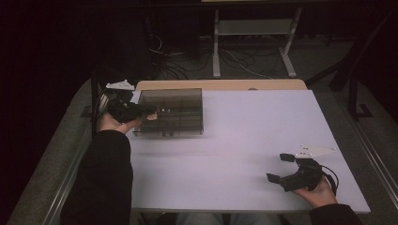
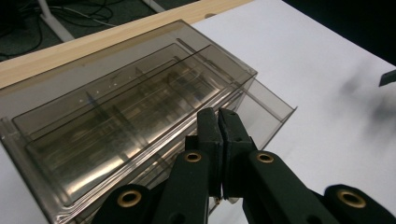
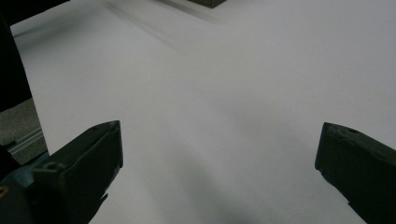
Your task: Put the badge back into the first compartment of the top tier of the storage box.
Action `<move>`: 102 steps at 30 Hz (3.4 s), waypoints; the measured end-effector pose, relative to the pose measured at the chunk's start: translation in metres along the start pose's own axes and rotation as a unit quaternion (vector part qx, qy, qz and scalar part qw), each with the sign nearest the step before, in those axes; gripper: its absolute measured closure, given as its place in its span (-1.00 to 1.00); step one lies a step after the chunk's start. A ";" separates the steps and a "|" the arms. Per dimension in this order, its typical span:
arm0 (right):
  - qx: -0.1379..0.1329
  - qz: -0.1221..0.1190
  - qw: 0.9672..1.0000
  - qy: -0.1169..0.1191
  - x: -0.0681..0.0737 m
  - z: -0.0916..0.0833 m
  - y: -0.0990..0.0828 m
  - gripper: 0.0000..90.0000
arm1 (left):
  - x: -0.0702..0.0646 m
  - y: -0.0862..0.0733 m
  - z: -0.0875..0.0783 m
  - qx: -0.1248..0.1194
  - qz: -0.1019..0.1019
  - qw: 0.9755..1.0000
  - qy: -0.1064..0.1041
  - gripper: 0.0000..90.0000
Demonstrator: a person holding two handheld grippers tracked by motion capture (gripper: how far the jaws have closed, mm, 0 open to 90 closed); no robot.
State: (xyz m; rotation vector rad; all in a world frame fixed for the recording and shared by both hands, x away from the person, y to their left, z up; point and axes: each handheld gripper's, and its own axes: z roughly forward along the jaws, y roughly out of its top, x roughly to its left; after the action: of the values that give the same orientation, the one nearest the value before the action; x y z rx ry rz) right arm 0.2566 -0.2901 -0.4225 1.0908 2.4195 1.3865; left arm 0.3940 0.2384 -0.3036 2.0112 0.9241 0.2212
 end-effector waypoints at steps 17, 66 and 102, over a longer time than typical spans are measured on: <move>0.003 -0.001 1.000 0.000 0.001 0.001 0.000 -0.99 | 0.028 -0.018 0.007 0.016 -0.025 0.999 0.038 0.95; 0.006 0.000 1.000 -0.002 -0.001 0.001 -0.001 -0.99 | 0.027 -0.032 0.020 0.034 -0.051 0.997 0.050 0.56; -0.001 0.003 1.000 -0.002 -0.001 -0.001 0.001 -0.99 | -0.052 -0.035 0.007 -0.040 -0.003 0.999 0.008 -1.00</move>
State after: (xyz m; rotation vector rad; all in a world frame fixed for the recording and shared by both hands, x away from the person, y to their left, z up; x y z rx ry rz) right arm 0.2576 -0.2911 -0.4220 1.1010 2.4128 1.3883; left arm 0.3423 0.2102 -0.3259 1.9347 0.9175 0.2663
